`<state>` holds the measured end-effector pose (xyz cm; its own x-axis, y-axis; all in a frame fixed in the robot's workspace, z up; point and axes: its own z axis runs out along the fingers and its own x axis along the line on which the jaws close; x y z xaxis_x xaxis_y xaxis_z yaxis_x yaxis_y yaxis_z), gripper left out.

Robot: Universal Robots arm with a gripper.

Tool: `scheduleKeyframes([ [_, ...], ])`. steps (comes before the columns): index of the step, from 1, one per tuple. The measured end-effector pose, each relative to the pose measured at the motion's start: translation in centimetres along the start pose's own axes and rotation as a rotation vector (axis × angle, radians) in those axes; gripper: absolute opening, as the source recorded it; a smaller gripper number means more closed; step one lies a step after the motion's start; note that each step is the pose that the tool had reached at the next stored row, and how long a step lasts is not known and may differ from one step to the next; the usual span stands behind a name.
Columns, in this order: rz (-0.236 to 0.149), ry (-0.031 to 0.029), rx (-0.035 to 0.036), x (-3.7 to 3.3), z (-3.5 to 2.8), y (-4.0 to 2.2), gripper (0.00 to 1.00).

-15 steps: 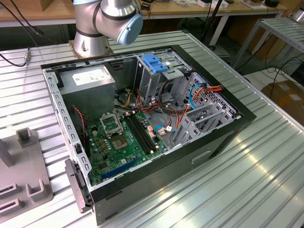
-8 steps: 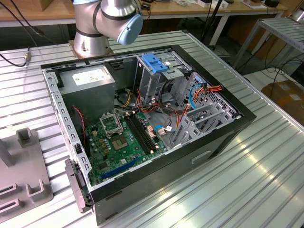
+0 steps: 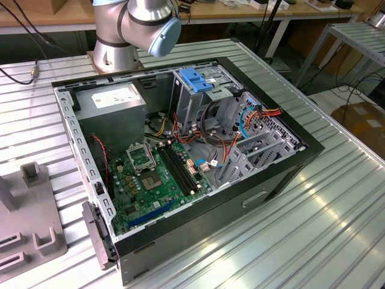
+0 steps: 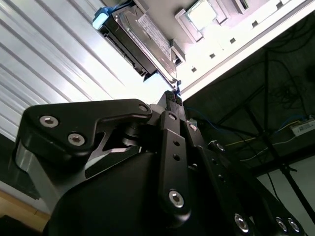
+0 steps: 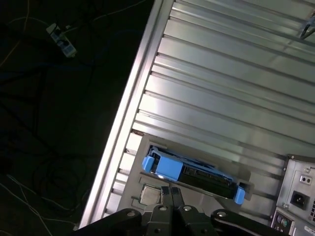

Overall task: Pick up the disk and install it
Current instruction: 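Pick up the disk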

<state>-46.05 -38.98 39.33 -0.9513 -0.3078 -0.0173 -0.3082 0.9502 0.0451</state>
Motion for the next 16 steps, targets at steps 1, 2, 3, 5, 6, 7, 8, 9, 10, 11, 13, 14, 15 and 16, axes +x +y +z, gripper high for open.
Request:
scheduleKeyframes([
  [1,-0.007,0.0003,-0.0001,0.00,0.00,0.00,0.10],
  [2,-0.015,0.0007,-0.0003,0.00,0.00,0.00,0.10],
  [3,-0.020,0.0009,-0.0003,0.00,0.00,0.00,0.10],
  [5,-0.032,0.0015,-0.0005,0.00,0.00,0.00,0.10],
  [6,-0.037,0.0017,-0.0006,0.00,0.00,0.00,0.10],
  [7,-0.043,0.0020,-0.0007,0.00,0.00,0.00,0.10],
  [8,-0.051,0.0023,-0.0009,0.00,0.00,0.00,0.10],
  [9,-0.057,0.0026,-0.0010,0.00,0.00,0.00,0.10],
  [10,-0.061,0.0027,-0.0010,0.00,0.00,0.00,0.10],
  [11,-0.068,0.0031,-0.0011,0.00,0.00,0.00,0.10],
  [13,-0.076,0.0035,-0.0013,0.00,0.00,0.00,0.10],
  [14,-0.082,0.0037,-0.0014,0.00,0.00,0.00,0.10],
  [15,-0.087,0.0039,-0.0015,0.00,0.00,0.00,0.10],
  [16,-0.093,0.0042,-0.0016,0.00,0.00,0.00,0.10],
])
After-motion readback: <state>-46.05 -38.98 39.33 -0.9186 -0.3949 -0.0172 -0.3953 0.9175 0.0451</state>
